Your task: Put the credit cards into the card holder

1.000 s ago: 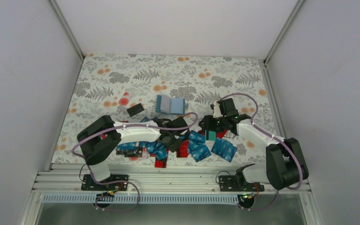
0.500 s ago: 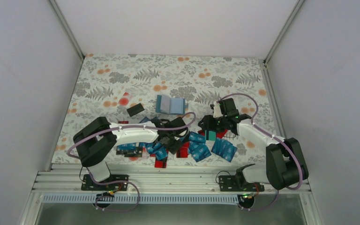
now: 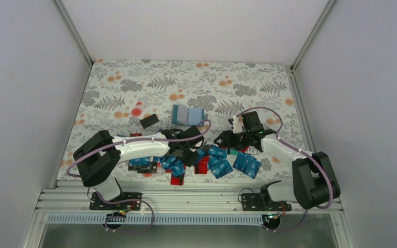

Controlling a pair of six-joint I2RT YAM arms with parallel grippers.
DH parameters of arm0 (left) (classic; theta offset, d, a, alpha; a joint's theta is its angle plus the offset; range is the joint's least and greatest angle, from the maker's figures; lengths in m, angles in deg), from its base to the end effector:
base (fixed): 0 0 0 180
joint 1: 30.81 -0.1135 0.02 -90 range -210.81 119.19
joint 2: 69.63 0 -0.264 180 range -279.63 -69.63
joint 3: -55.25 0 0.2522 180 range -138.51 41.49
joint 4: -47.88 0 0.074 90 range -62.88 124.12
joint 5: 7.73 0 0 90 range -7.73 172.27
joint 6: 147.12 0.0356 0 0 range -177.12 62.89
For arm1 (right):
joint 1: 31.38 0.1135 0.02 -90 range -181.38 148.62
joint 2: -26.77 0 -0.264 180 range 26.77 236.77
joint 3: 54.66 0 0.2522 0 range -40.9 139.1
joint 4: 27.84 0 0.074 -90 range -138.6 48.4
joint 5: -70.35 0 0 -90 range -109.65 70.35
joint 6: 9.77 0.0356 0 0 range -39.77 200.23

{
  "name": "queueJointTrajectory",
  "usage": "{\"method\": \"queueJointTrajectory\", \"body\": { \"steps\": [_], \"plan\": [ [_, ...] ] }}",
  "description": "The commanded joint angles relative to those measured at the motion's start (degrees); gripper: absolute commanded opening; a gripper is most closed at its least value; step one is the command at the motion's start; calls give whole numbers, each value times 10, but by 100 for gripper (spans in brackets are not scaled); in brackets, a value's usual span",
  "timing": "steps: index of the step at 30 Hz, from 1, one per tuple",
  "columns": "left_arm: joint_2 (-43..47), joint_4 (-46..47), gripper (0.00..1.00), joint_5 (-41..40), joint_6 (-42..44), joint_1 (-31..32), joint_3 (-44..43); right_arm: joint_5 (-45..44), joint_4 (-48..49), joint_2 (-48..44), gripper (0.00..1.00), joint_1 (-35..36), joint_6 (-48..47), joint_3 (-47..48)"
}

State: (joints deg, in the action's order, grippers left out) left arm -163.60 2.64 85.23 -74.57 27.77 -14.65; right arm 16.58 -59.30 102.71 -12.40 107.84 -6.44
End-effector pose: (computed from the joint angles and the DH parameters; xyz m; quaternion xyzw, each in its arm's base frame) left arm 0.1586 -0.2632 0.1715 0.3498 0.9191 -0.1306 0.1258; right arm 0.2123 0.0953 0.1641 -0.0134 0.9199 0.3752 0.1134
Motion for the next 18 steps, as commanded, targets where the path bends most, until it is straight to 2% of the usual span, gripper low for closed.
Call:
{"method": "queueJointTrajectory", "body": {
  "steps": [1,8,10,12,18],
  "plan": [
    [6,0,35,-18,-5,-5,0,27,25,4,50,0,0,1],
    [1,4,68,2,8,1,2,28,25,13,51,1,-3,6],
    [-9,4,74,5,9,4,1,27,25,16,51,2,-5,5],
    [-21,5,77,-2,10,4,2,27,26,20,51,2,-5,4],
    [-49,10,78,-3,11,11,-5,25,24,24,51,2,-8,6]
  ]
}}
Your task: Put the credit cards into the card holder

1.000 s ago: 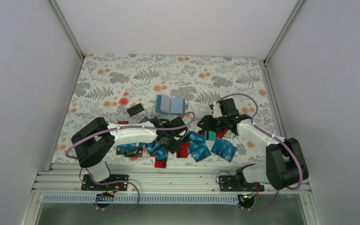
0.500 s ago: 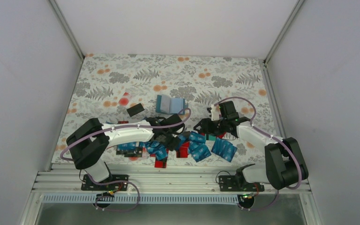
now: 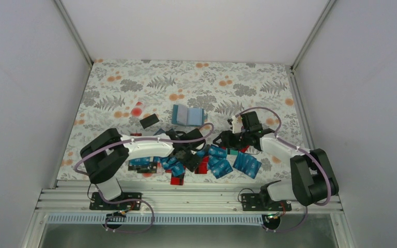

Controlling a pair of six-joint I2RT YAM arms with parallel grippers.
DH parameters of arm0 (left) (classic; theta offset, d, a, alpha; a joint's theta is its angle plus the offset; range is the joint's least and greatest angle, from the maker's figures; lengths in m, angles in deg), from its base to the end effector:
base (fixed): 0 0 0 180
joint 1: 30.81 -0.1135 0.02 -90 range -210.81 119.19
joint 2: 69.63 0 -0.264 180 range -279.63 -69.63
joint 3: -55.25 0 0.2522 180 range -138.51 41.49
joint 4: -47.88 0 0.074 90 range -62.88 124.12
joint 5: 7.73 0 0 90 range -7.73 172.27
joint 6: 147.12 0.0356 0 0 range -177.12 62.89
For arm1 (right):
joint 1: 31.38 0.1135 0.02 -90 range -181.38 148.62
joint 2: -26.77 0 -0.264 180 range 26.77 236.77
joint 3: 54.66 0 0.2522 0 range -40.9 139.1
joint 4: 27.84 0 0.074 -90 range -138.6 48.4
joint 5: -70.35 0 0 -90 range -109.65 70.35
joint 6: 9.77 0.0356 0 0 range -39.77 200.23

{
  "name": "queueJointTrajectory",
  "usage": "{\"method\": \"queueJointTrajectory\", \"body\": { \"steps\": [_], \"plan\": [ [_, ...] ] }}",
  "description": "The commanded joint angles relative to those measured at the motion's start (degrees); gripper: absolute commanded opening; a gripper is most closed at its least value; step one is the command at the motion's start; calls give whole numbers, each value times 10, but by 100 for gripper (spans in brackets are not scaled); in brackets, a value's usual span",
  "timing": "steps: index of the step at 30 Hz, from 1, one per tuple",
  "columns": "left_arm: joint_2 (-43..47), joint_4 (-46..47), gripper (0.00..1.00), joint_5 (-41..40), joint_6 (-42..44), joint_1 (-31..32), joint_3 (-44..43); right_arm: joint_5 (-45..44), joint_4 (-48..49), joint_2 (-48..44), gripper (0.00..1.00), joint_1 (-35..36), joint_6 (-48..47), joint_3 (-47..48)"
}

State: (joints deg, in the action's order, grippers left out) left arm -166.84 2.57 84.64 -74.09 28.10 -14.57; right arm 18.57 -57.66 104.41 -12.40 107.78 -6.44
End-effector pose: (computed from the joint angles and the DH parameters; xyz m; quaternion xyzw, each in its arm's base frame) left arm 0.1586 -0.2659 0.1548 0.3566 0.9218 -0.1086 0.1060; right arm 0.2154 0.0974 0.1599 -0.0185 0.9150 0.3890 0.1055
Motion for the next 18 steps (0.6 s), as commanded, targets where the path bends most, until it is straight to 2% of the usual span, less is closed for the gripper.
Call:
{"method": "queueJointTrajectory", "body": {
  "steps": [1,3,10,18],
  "plan": [
    [-21,9,78,0,5,11,-7,5,8,8,51,2,-7,6],
    [-31,6,77,-6,0,16,-10,4,8,10,51,2,-8,6],
    [-52,-10,61,-60,-34,30,-4,4,9,16,50,2,-11,7],
    [-33,12,53,-51,-57,36,12,3,5,11,50,2,-13,6]
  ]
}}
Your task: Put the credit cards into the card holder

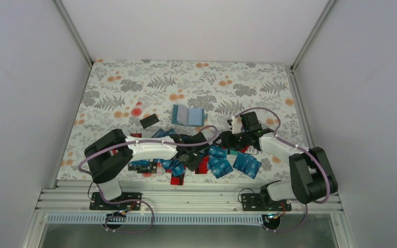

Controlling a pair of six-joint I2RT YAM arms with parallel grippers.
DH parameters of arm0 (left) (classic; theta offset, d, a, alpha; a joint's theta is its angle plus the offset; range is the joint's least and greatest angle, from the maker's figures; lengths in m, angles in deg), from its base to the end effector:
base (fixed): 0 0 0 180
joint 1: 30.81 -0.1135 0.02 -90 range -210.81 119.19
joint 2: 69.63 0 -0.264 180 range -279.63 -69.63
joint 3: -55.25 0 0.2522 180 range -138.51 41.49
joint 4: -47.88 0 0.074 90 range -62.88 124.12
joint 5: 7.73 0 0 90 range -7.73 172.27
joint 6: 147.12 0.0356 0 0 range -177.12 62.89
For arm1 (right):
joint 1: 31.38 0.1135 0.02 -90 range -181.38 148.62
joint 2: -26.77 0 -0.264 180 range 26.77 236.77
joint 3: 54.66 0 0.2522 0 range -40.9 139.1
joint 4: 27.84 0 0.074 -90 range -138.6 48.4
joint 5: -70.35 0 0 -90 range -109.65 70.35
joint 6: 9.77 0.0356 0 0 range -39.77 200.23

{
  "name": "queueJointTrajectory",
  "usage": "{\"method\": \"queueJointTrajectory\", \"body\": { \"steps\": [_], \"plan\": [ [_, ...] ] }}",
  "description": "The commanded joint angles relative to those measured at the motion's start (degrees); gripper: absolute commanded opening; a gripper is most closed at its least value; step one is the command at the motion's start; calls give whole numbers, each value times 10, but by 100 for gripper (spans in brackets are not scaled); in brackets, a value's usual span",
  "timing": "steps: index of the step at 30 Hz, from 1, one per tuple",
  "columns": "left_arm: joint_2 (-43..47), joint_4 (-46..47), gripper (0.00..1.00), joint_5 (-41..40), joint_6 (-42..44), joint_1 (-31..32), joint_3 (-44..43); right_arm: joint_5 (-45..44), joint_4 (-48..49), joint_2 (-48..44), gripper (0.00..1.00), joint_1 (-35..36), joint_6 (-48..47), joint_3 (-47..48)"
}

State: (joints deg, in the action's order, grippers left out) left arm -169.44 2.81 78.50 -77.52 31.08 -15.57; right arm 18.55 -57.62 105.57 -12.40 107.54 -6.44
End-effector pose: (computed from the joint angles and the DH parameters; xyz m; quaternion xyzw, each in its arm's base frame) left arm 0.1508 -0.2773 0.1461 0.3463 0.9272 -0.0666 0.1258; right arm 0.2163 0.0977 0.1555 -0.0171 0.9172 0.3859 0.0979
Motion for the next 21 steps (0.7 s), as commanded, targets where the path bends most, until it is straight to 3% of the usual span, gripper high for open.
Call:
{"method": "queueJointTrajectory", "body": {
  "steps": [1,10,21],
  "plan": [
    [0,12,52,12,-25,6,22,4,5,-2,50,2,-10,6],
    [50,11,50,11,-46,1,3,34,18,-29,51,4,6,2],
    [97,20,50,7,-76,-52,-37,85,88,-75,50,10,75,9]
  ]
}}
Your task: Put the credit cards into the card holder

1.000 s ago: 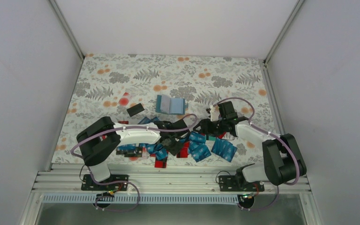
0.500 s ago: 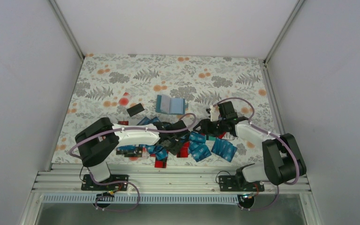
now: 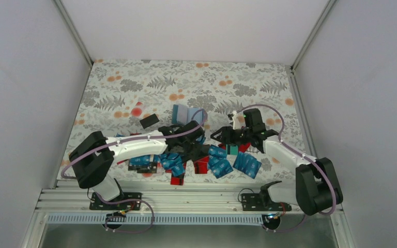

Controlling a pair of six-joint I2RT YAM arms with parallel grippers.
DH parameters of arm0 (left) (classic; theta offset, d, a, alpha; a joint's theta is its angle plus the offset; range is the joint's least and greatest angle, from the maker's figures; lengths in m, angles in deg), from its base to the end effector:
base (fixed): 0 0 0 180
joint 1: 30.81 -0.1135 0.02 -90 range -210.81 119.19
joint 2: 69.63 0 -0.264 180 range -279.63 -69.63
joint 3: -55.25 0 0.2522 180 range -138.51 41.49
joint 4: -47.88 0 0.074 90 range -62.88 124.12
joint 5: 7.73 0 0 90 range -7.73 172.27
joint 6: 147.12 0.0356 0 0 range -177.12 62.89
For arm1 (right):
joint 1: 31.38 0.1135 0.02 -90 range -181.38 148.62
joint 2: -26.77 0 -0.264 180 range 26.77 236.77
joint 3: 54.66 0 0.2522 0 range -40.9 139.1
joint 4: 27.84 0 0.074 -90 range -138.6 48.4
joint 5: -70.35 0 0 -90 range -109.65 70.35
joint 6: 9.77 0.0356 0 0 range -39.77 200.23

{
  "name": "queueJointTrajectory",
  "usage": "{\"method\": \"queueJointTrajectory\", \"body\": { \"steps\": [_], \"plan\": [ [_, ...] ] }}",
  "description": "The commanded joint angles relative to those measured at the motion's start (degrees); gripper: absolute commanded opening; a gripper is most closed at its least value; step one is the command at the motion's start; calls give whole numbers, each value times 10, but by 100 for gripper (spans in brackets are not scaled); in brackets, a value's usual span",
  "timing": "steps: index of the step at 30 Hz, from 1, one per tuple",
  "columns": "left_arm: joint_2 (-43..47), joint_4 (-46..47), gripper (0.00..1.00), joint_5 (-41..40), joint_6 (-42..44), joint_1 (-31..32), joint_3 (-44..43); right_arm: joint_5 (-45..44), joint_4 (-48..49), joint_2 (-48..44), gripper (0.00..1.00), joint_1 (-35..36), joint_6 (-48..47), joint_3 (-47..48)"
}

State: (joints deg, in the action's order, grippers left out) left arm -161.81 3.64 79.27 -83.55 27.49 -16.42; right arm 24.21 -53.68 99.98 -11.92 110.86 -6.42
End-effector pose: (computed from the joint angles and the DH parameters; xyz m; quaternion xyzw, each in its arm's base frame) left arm 0.1661 -0.2653 0.1899 0.2623 0.9396 -0.1284 0.1787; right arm 0.2137 0.1017 0.1825 -0.0396 0.8820 0.4505 0.1329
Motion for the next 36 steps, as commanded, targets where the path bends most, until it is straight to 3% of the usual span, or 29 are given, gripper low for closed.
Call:
{"method": "queueJointTrajectory", "body": {
  "steps": [1,12,16,23,26,35,36],
  "plan": [
    [21,15,50,1,-15,-19,-34,33,59,-19,50,7,49,10],
    [12,22,50,14,-14,-33,-88,46,110,21,45,38,82,48],
    [14,28,50,19,-13,-33,-93,44,123,39,37,45,94,54],
    [20,31,50,11,-18,-36,-89,36,121,59,8,48,98,72],
    [25,32,52,10,-19,-41,-90,28,100,71,4,48,86,86],
    [84,15,100,74,31,-118,-92,34,59,92,4,32,4,147],
    [90,12,100,86,40,-130,-91,42,60,95,4,29,-7,153]
  ]
}}
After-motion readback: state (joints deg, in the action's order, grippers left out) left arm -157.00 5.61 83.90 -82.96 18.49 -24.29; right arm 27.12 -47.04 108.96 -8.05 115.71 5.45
